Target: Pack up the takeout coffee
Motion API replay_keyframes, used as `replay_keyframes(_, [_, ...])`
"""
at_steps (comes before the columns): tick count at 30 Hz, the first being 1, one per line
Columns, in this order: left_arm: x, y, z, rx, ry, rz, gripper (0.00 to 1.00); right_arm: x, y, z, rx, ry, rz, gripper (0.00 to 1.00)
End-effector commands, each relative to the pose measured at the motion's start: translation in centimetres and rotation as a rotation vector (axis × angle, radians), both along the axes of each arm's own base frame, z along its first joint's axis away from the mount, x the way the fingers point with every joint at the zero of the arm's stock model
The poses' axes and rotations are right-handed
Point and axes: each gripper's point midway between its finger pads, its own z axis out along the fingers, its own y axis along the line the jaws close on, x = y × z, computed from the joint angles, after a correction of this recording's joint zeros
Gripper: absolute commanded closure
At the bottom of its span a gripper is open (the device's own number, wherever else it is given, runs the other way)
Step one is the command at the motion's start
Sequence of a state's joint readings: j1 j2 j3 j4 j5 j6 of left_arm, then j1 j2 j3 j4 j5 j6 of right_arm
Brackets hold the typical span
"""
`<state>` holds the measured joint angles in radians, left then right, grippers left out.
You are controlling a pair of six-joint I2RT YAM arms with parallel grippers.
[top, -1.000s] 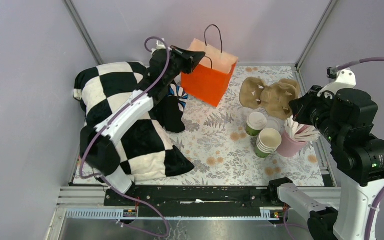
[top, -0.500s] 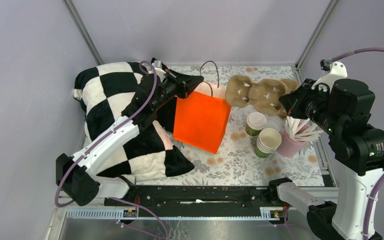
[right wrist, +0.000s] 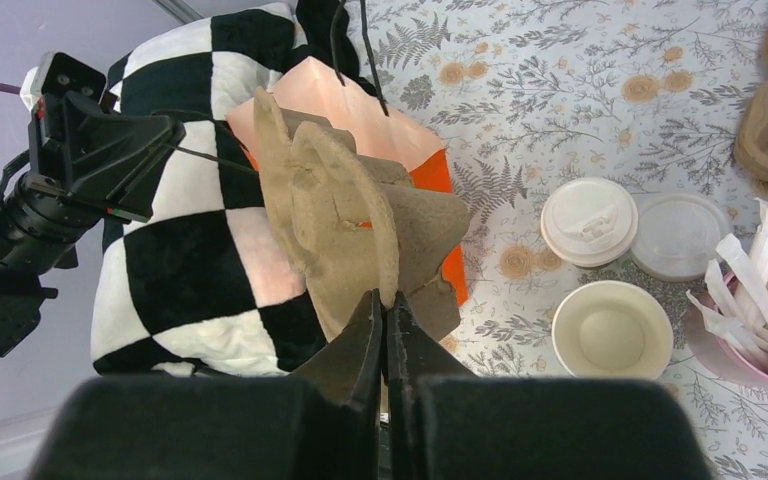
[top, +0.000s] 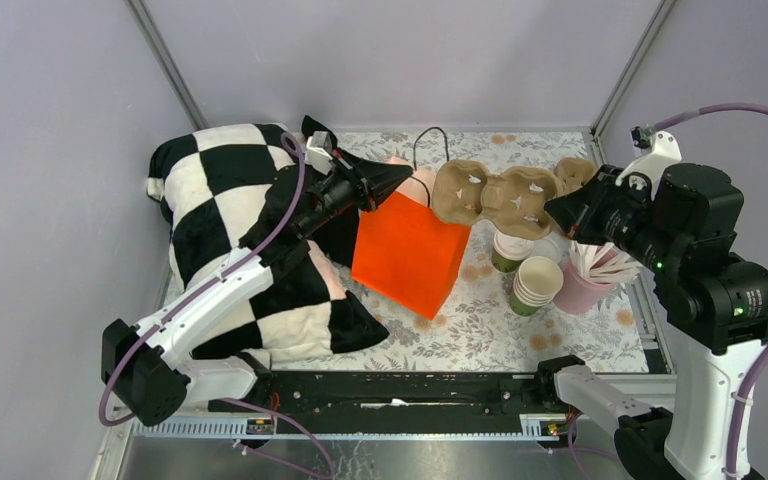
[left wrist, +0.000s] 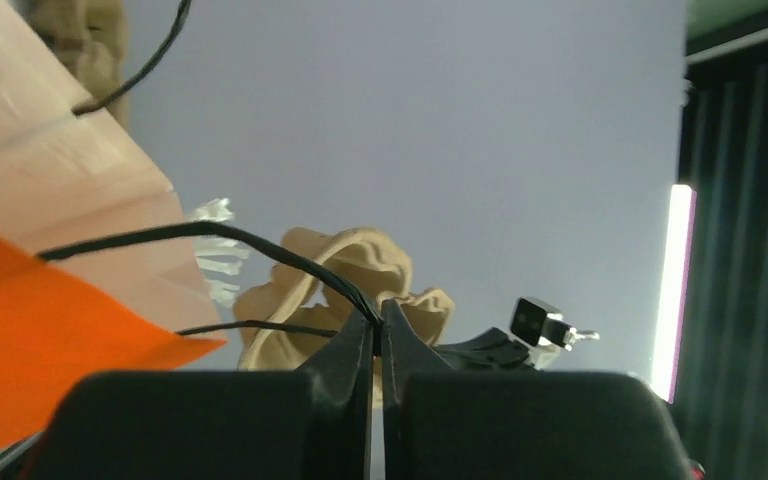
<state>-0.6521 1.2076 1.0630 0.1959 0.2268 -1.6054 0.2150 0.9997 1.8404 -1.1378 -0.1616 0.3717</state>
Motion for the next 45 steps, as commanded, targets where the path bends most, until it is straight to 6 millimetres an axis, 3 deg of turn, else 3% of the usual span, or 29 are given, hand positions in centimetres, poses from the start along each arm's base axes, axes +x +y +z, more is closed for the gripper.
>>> replay_keyframes(1, [-1.5, -0.8, 4.9, -0.160, -0.114, -0.093, 1.00, 0.5, 0.5, 1.8, 0.040, -0.050, 0.010, 1.00])
replay_keyframes(8, [-2.3, -0.5, 5.5, -0.132, -0.227, -0.058, 1.00, 1.2, 0.3, 1.7, 0.034, -0.042, -0.010, 1.00])
replay_keyframes(13, [-4.1, -0.3, 0.6, -0.032, -0.198, -0.111, 0.99, 1.7, 0.9, 1.3, 0.033, -0.041, 0.022, 1.00])
replay_keyframes(16, [-6.0, 0.1, -2.3, 0.039, -0.169, -0.169, 0.90, 1.9, 1.1, 1.2, 0.025, -0.044, 0.037, 1.00])
replay_keyframes(20, [-8.1, 2.6, -5.1, 0.290, -0.158, -0.163, 0.69, 2.2, 1.3, 0.9, 0.016, -0.049, 0.050, 1.00])
replay_keyframes(25, [-8.8, 8.5, -6.8, 0.735, -0.168, -0.062, 0.47, 2.1, 1.7, 1.2, 0.038, -0.068, 0.070, 1.00])
replay_keyframes(26, [-8.7, 9.6, -6.2, 0.796, -0.183, -0.037, 0.44, 2.0, 1.8, 1.3, 0.045, -0.074, 0.072, 1.00])
replay_keyframes(30, [-6.6, 13.1, -3.5, 1.005, -0.227, 0.103, 0.20, 1.9, 2.0, 1.5, 0.065, -0.082, 0.077, 1.00])
replay_keyframes(33, [-4.2, 13.5, -1.2, 1.104, -0.266, 0.158, 0.02, 1.8, 2.0, 1.5, 0.064, -0.077, 0.076, 1.00])
replay_keyframes(37, [-0.8, 12.0, -1.3, 1.259, -0.303, 0.085, 0.01, 1.5, 1.7, 1.8, 0.053, -0.081, 0.070, 1.00])
replay_keyframes(45, [4.7, 8.0, -5.5, 1.435, -0.328, -0.169, 0.01, 0.7, 1.5, 1.5, 0.049, -0.074, 0.068, 1.00])
